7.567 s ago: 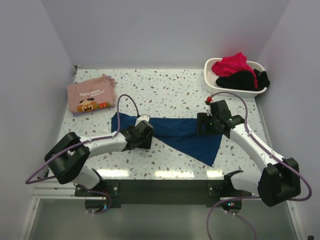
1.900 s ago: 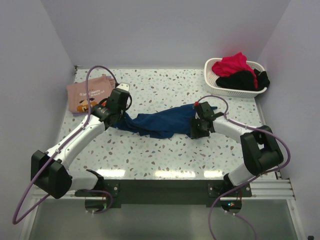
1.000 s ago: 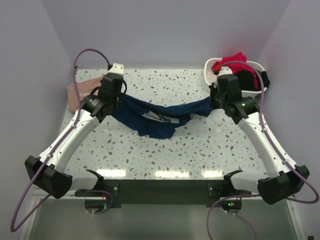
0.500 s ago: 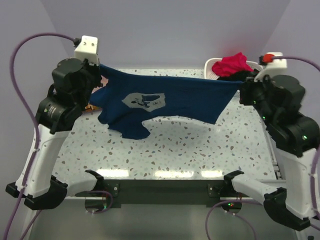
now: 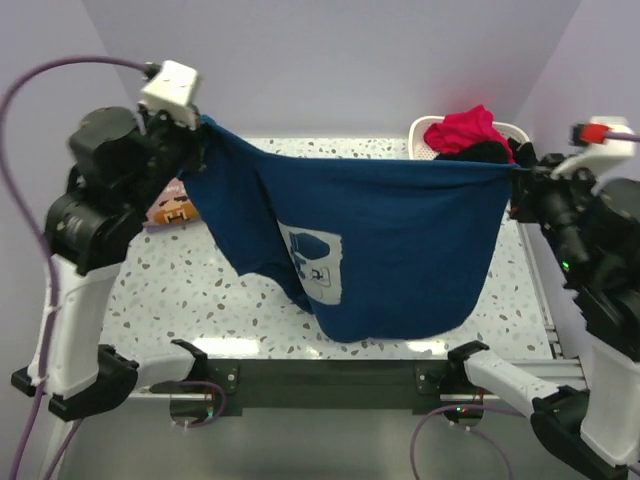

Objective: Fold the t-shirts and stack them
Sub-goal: Flatten the tshirt out

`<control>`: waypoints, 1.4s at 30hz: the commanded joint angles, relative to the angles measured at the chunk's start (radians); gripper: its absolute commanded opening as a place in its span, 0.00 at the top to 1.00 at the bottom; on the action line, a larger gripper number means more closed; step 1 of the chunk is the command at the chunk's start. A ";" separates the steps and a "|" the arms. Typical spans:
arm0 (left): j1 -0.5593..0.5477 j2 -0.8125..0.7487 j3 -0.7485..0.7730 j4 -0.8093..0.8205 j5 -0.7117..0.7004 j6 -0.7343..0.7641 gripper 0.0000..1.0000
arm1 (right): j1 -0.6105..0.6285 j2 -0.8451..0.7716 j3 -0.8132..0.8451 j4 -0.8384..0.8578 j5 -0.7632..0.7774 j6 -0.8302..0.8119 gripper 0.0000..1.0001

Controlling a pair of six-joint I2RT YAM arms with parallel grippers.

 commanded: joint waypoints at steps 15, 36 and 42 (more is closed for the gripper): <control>0.007 0.505 0.201 0.074 -0.269 0.174 1.00 | -0.113 0.432 -0.101 0.319 -0.028 -0.029 1.00; -0.280 0.011 0.051 -0.017 -0.339 0.334 1.00 | -0.113 -0.039 -0.065 0.099 -0.192 -0.070 1.00; -0.280 -0.026 0.239 -0.112 -0.119 0.314 1.00 | -0.111 -0.065 0.128 -0.027 -0.240 -0.049 1.00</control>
